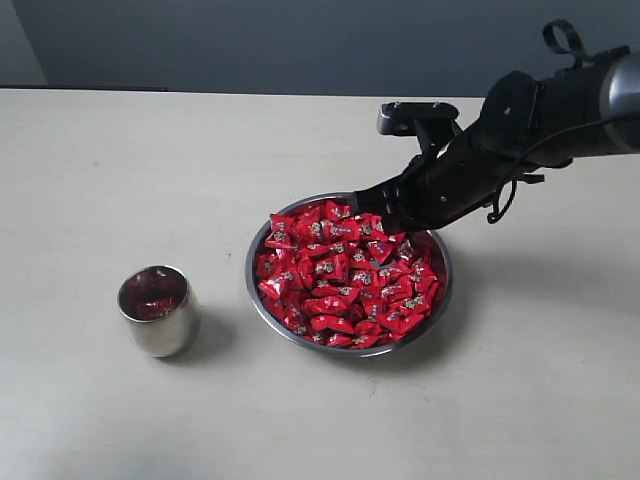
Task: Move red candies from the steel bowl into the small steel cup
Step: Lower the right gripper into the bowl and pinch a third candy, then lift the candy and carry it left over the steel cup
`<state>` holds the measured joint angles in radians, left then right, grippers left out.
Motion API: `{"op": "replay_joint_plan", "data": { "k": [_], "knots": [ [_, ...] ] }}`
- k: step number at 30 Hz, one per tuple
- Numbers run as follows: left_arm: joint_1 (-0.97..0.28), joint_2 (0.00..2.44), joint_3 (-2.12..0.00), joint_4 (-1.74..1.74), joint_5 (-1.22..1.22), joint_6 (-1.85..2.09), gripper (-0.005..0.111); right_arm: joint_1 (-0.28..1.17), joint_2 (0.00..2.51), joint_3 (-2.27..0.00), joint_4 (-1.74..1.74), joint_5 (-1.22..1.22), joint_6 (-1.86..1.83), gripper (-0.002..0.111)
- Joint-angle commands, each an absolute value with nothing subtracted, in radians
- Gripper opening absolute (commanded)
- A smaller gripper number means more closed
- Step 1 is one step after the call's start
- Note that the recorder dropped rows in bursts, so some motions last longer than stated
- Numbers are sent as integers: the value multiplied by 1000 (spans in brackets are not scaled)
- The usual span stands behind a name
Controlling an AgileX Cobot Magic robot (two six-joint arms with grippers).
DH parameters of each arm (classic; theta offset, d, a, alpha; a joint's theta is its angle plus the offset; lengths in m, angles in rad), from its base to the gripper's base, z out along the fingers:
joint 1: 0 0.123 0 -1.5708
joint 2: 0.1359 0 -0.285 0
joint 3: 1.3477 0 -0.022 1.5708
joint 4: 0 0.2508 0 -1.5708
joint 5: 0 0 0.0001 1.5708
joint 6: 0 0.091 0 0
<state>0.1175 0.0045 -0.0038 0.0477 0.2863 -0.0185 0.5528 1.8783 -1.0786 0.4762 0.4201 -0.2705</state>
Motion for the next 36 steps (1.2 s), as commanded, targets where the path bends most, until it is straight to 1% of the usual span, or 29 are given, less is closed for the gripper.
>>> {"op": "replay_joint_plan", "data": {
  "k": [1,8,16,18,21,29,32,36],
  "knots": [
    [118,0,0,45,285,-20,0,548,1823,-1082,410,423,-234,-1],
    [118,0,0,45,285,-20,0,550,1773,-1079,366,521,-206,-1],
    [118,0,0,45,285,-20,0,593,1756,-1021,443,417,-270,-1],
    [118,0,0,45,285,-20,0,606,1756,-1021,497,395,-319,-1],
    [118,0,0,45,285,-20,0,625,1756,-1021,653,374,-488,-1],
    [118,0,0,45,285,-20,0,655,1771,-1030,1141,410,-940,-1],
    [118,0,0,45,285,-20,0,671,1807,-1067,1192,478,-1006,-1],
    [118,0,0,45,285,-20,0,720,1842,-1133,1184,489,-1008,-1]
  ]
}}
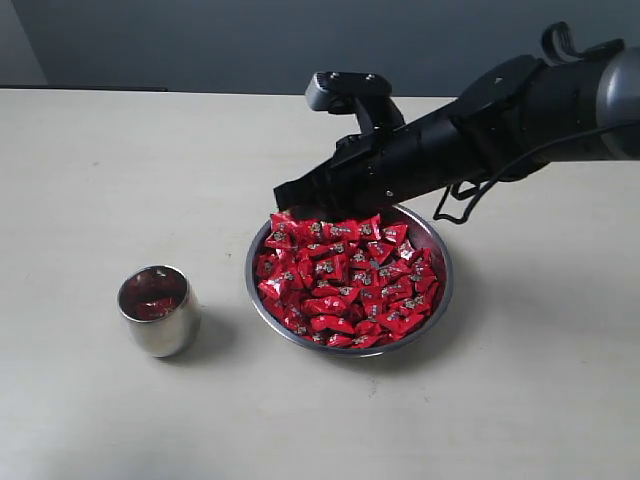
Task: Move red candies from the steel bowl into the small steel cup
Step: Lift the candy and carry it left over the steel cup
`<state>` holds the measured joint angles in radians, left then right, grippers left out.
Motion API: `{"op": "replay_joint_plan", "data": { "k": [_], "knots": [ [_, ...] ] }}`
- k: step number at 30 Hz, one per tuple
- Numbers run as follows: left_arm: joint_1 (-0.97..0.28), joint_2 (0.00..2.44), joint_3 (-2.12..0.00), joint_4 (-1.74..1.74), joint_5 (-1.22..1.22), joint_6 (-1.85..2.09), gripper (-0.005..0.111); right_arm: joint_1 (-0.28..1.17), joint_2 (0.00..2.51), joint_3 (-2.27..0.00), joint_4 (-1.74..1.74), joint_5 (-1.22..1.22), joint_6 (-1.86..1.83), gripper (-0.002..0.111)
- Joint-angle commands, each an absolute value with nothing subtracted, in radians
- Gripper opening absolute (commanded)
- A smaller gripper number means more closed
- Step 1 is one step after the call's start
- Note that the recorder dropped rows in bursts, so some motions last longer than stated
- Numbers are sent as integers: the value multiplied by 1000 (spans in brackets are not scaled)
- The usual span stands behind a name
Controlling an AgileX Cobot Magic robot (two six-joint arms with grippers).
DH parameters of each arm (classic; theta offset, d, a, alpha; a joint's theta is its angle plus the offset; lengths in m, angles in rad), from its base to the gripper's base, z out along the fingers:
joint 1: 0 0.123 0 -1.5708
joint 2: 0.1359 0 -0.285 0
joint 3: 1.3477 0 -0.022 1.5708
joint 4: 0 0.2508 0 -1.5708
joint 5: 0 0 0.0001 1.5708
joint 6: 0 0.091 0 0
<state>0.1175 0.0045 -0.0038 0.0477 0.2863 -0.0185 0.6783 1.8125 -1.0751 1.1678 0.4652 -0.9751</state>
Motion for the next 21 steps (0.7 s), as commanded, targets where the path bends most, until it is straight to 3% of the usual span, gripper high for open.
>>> {"op": "replay_joint_plan", "data": {
  "k": [1,21],
  "knots": [
    [118,0,0,45,285,-20,0,731,1849,-1150,1184,496,-1023,-1],
    [118,0,0,45,285,-20,0,893,1996,-1358,1126,660,-1037,-1]
  ]
}}
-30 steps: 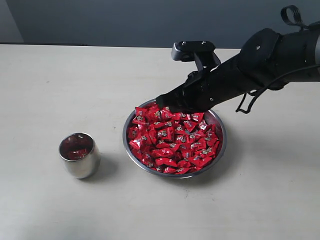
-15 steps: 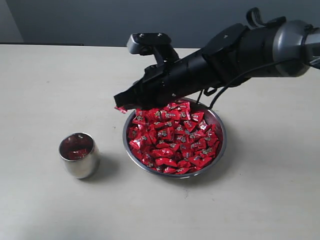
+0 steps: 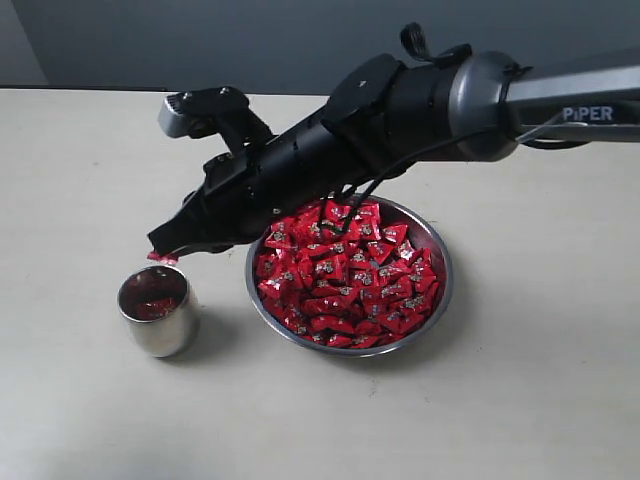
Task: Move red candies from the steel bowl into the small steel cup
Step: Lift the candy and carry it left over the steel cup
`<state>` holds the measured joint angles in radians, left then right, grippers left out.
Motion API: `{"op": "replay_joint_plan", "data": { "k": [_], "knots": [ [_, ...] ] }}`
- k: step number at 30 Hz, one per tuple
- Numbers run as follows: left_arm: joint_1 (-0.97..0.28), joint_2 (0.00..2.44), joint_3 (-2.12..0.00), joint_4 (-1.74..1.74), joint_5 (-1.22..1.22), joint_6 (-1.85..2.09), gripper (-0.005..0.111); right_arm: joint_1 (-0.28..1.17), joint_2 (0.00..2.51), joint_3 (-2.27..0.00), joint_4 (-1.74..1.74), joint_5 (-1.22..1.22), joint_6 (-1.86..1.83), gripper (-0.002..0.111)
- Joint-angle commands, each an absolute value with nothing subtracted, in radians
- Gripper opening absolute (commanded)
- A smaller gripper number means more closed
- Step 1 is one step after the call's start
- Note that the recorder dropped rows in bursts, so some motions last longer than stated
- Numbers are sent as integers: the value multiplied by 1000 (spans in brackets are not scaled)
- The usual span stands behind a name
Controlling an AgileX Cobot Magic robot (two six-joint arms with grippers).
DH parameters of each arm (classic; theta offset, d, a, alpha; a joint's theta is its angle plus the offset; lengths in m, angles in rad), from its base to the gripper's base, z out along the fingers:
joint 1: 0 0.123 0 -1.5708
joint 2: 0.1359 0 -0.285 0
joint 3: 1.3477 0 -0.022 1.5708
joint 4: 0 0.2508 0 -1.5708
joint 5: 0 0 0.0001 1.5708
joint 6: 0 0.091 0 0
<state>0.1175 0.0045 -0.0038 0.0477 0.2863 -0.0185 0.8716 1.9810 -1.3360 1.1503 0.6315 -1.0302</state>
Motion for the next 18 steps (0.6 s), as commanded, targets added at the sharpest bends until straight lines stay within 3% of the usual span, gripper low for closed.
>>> {"op": "replay_joint_plan", "data": {
  "k": [1,18],
  "knots": [
    [118,0,0,45,285,-20,0,899,1998,-1361,1126,660,-1037,-1],
    [118,0,0,45,285,-20,0,921,2031,-1371,1107,638,-1010,-1]
  ]
}}
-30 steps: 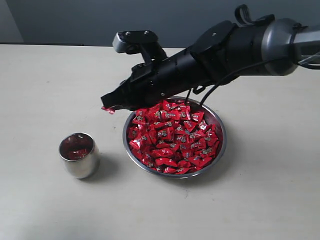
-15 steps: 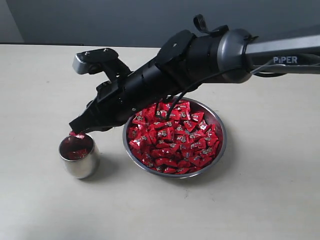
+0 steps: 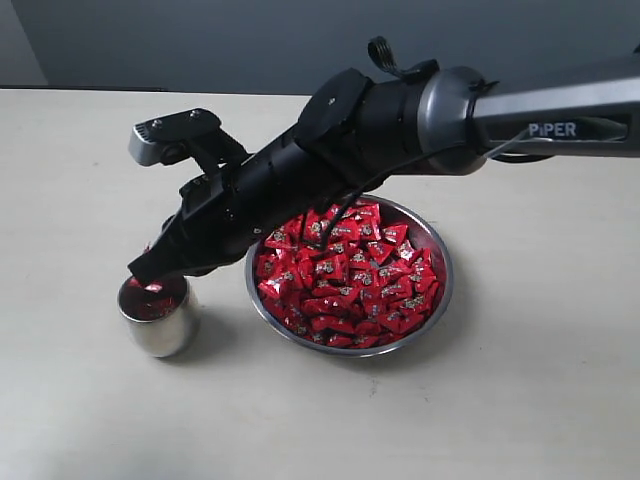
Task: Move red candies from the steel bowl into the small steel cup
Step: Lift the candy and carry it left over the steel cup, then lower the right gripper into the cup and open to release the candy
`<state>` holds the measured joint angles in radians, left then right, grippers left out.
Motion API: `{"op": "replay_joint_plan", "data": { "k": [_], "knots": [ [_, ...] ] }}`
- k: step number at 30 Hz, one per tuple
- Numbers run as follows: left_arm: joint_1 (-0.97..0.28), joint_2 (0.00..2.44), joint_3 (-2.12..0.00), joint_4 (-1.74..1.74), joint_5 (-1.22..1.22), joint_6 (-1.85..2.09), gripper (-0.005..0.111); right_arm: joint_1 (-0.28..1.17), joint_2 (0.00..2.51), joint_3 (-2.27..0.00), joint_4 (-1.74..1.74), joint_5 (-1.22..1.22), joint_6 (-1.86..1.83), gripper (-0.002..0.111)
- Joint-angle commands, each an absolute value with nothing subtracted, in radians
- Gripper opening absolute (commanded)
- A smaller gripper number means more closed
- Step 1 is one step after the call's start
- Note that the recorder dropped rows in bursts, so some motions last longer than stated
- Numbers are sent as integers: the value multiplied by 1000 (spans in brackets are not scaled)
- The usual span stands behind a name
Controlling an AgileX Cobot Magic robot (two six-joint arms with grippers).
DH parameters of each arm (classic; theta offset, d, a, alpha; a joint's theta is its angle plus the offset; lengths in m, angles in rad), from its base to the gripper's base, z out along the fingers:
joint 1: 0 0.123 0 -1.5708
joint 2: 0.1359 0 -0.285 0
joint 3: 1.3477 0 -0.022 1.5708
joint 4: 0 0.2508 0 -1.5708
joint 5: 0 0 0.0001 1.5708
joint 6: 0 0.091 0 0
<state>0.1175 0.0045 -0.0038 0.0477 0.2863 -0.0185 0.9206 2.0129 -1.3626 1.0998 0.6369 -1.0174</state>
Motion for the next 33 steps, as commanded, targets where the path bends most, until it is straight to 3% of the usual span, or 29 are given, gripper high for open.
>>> {"op": "replay_joint_plan", "data": {
  "k": [1,33],
  "knots": [
    [118,0,0,45,285,-20,0,921,2036,-1371,1107,638,-1010,-1],
    [118,0,0,45,285,-20,0,921,2055,-1371,1084,615,-1109,-1]
  ]
}}
